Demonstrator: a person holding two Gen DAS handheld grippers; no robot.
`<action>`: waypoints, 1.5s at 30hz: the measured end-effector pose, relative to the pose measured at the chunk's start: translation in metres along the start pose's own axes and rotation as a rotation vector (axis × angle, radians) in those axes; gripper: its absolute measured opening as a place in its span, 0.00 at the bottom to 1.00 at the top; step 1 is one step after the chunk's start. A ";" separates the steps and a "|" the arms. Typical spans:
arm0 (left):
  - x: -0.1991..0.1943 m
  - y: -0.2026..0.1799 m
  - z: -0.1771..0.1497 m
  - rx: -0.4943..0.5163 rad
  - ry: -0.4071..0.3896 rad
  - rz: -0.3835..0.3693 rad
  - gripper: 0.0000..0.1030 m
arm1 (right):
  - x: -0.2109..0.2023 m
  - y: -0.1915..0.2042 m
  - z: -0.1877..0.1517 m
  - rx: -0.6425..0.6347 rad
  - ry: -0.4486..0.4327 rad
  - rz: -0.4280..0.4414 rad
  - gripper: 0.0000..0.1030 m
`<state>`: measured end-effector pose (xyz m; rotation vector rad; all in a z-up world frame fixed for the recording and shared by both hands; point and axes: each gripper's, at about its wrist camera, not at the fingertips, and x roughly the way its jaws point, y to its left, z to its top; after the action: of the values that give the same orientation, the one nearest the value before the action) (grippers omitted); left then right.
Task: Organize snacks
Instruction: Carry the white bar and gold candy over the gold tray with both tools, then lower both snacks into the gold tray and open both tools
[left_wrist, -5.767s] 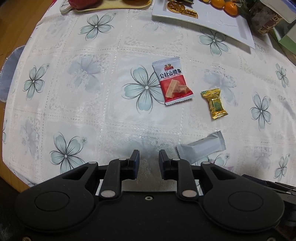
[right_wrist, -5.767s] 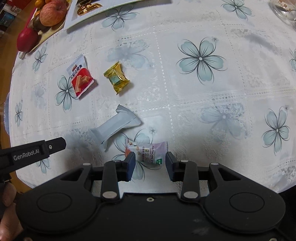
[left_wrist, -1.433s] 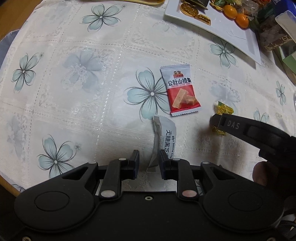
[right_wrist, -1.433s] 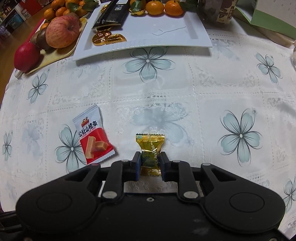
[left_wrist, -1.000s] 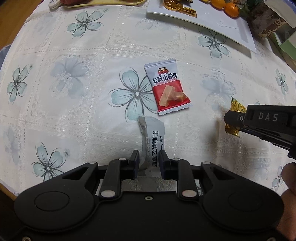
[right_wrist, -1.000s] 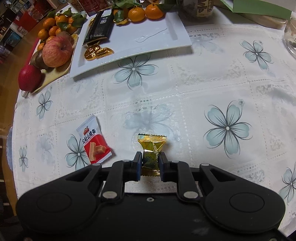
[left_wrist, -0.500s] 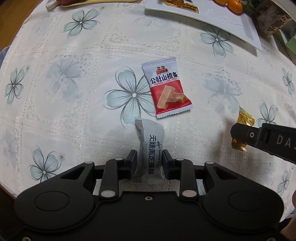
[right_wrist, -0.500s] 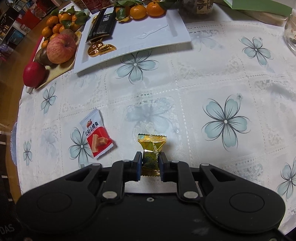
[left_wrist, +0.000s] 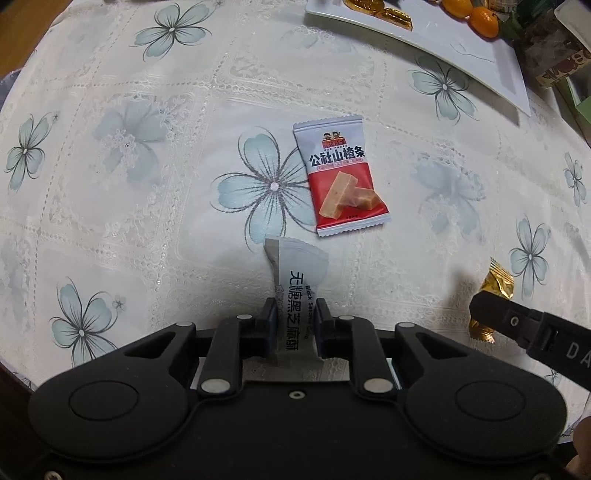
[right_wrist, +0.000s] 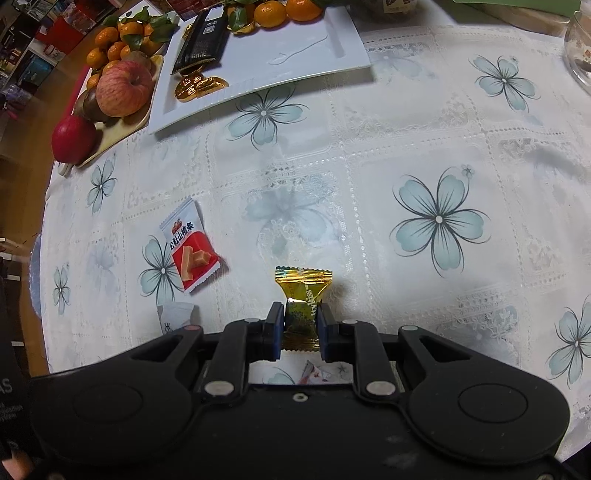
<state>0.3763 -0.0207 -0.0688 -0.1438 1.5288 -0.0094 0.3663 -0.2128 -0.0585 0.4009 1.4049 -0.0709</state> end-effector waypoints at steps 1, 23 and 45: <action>-0.004 0.001 -0.003 0.004 -0.006 0.000 0.25 | -0.003 -0.002 -0.003 -0.004 -0.005 -0.004 0.20; -0.091 0.030 -0.182 0.040 -0.049 0.017 0.25 | -0.117 -0.048 -0.181 0.030 -0.067 0.064 0.20; -0.104 0.052 -0.221 0.010 -0.087 0.002 0.32 | -0.130 0.001 -0.259 -0.094 -0.016 0.067 0.22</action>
<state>0.1473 0.0216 0.0219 -0.1333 1.4420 -0.0089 0.0996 -0.1549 0.0391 0.3681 1.3728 0.0465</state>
